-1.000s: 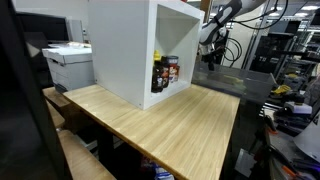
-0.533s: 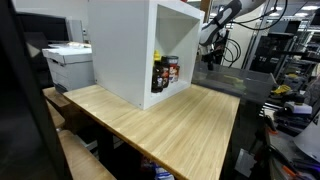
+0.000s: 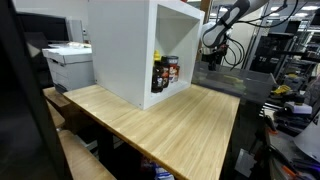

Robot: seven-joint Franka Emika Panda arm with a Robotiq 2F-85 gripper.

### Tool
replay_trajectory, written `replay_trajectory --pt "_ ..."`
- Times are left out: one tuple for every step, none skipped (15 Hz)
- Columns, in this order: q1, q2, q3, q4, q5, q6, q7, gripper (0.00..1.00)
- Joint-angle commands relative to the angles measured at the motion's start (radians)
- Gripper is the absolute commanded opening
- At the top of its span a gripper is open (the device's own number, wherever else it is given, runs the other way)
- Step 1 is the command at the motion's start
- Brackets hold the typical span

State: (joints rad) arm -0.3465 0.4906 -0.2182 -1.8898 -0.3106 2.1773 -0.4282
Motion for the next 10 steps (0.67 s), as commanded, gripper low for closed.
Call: replay_trajectory --pt "0.02 -0.067 -0.019 -0.121 -0.045 0.096 0.069 0.67" --pt "0.023 -0.074 -0.022 -0.133 -0.051 0.108 0.078 0.67" --pt "0.03 -0.089 -0.029 -0.158 -0.062 0.132 0.094 0.67" --pt "0.035 -0.103 -0.035 -0.179 -0.072 0.151 0.109 0.67" --pt "0.04 -0.114 -0.04 -0.198 -0.082 0.17 0.123 0.67" --pt "0.044 -0.126 -0.045 -0.214 -0.09 0.186 0.135 0.67" --pt "0.05 -0.137 -0.052 -0.232 -0.102 0.203 0.154 0.67" --pt "0.055 -0.15 -0.058 -0.253 -0.114 0.225 0.172 0.67" --pt "0.061 -0.16 -0.064 -0.268 -0.124 0.24 0.189 0.67" --pt "0.069 -0.174 -0.073 -0.289 -0.141 0.264 0.217 0.67"
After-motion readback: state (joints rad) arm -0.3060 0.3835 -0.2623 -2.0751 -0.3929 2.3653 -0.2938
